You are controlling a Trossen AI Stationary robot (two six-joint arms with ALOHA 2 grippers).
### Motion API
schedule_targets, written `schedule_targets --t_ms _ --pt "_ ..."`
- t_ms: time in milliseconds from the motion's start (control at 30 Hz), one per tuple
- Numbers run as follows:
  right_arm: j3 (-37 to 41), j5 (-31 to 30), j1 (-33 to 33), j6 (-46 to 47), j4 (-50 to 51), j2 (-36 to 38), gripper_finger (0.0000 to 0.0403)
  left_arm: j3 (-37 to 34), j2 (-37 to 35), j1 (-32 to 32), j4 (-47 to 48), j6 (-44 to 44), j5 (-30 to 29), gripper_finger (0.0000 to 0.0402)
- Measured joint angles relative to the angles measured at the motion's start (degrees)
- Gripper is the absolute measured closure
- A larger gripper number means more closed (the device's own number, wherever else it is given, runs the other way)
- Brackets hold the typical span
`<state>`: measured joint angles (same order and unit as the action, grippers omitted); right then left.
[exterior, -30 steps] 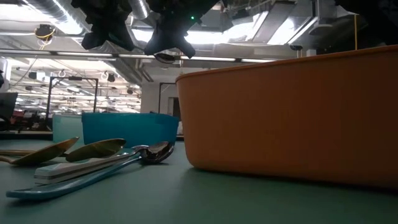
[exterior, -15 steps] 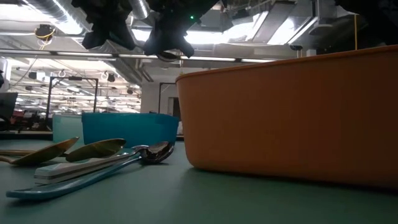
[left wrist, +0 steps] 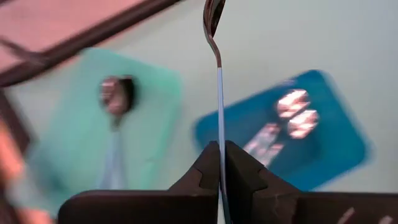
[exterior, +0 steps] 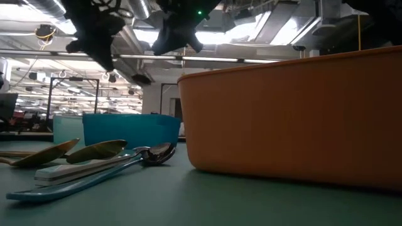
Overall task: Sort silverware by color (type)
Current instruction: Put the blue spoon into the transparent green bin
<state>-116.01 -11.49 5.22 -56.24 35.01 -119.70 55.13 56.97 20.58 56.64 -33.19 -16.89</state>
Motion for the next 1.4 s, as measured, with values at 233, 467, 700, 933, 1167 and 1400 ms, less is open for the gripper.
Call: schedule_targets --t_ms 233,467,700,933,1167,1400 --pt "0.0 -2.05 0.03 2.04 4.82 1.22 0.0306 -4.06 -0.02 7.16 0.6 5.11 -2.53 0.0401" --pt "0.17 -1.31 0.03 5.58 5.93 1.26 0.0306 -15.05 -0.02 12.2 -4.4 6.36 -2.51 0.0401" --pt "0.39 1.57 0.03 6.65 5.6 1.22 0.0306 -22.79 -0.02 15.42 -11.02 8.63 -2.55 0.0401" --pt "0.39 3.54 0.03 6.9 5.55 1.2 0.0306 -26.21 -0.02 17.41 -14.86 9.84 -2.58 0.0399" --pt "0.39 3.56 0.03 6.92 5.42 1.2 0.0306 -28.08 -0.02 18.2 -16.15 9.86 -4.37 0.0393" --pt "0.39 3.56 0.03 6.92 5.42 1.2 0.0306 -28.94 -0.02 18.18 -16.76 9.8 -5.05 0.0384"
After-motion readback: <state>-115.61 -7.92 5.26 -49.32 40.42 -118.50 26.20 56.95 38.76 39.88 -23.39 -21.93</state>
